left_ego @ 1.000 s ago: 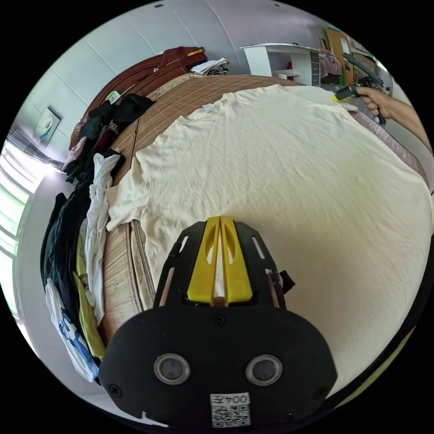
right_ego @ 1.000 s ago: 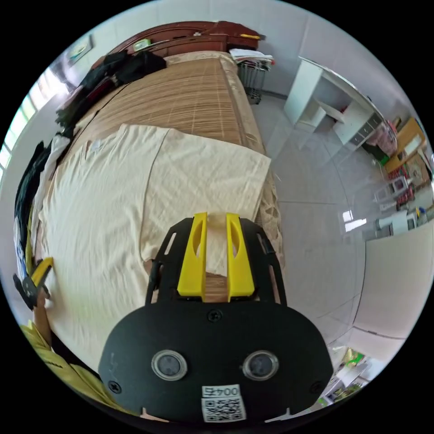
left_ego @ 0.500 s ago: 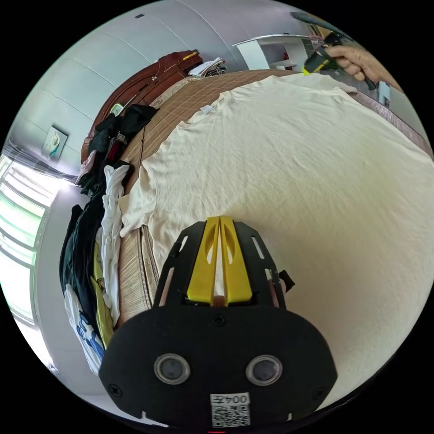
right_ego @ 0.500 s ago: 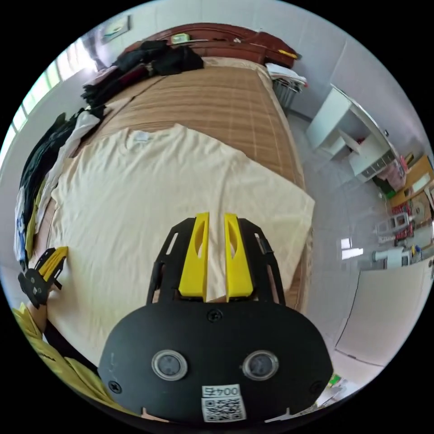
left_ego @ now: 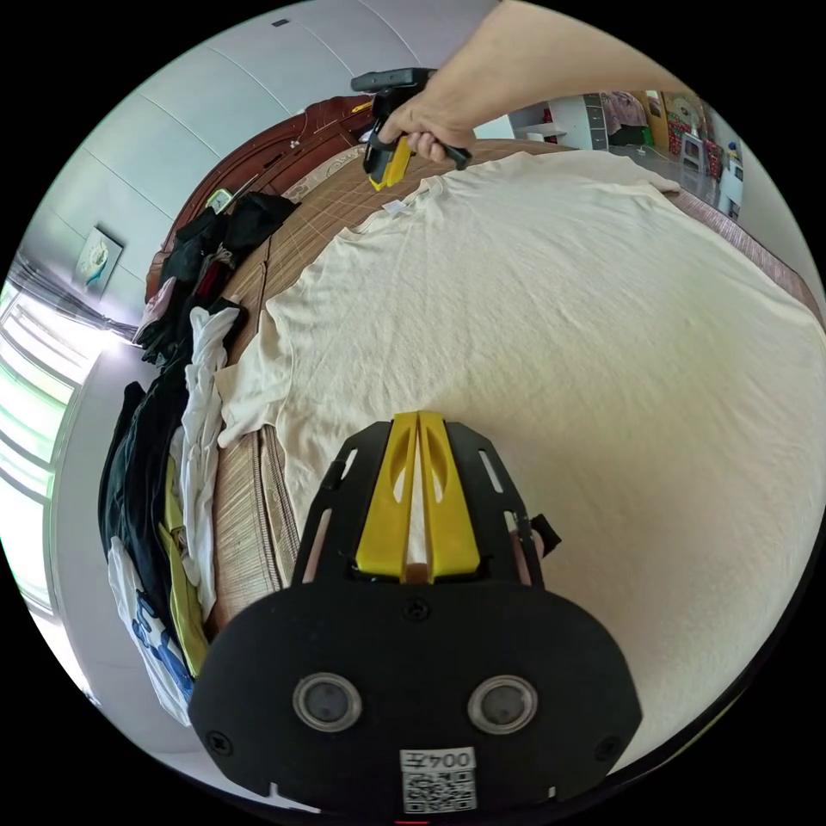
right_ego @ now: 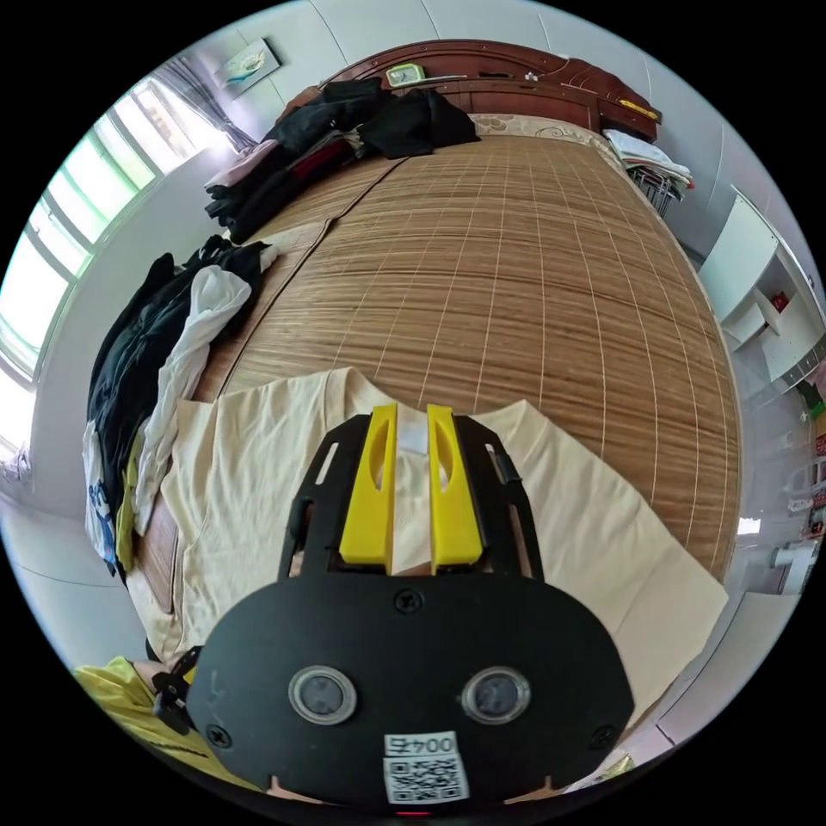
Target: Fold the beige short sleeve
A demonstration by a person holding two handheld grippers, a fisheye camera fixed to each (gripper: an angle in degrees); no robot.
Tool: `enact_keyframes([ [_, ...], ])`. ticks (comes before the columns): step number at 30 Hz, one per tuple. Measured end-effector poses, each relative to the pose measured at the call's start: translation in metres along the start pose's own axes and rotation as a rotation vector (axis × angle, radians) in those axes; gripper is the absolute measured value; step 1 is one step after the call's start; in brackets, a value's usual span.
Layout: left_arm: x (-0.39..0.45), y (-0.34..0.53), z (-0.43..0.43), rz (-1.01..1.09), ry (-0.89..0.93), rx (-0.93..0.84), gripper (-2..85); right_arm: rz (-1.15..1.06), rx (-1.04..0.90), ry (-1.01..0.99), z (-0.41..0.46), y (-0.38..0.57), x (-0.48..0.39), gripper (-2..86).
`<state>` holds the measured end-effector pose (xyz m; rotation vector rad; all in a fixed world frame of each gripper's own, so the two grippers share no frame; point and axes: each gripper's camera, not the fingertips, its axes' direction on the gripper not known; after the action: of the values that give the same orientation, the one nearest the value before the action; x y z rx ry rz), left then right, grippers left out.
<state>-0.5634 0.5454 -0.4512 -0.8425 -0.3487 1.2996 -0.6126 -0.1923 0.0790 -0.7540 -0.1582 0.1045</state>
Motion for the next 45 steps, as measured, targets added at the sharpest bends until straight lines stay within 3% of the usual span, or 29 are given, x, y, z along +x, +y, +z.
enact_keyframes([
  [8,0.001,0.0,0.0,-0.008,0.016,0.001,0.3,-0.06,-0.151,-0.011,0.022,-0.02,-0.009,4.0],
  [15,0.009,-0.001,-0.001,0.0,-0.005,0.002,0.3,-0.104,-0.139,-0.031,0.004,0.008,-0.022,0.4],
  [21,0.014,-0.002,-0.002,0.006,-0.017,0.004,0.3,-0.157,-0.084,0.063,0.01,0.026,-0.048,2.7],
  [25,0.017,-0.003,-0.003,0.009,-0.023,0.007,0.3,-0.268,0.062,0.261,0.014,0.058,-0.088,3.7],
  [28,0.021,-0.004,-0.004,0.014,-0.035,0.009,0.3,-0.343,0.062,0.407,0.02,0.06,-0.115,3.8],
  [34,0.023,-0.005,-0.006,0.012,-0.031,0.009,0.3,-0.313,0.039,0.325,-0.016,0.042,-0.106,7.6],
  [45,0.029,-0.008,-0.009,0.016,-0.041,0.01,0.2,-0.097,0.142,0.062,-0.058,0.013,-0.058,-0.2],
])
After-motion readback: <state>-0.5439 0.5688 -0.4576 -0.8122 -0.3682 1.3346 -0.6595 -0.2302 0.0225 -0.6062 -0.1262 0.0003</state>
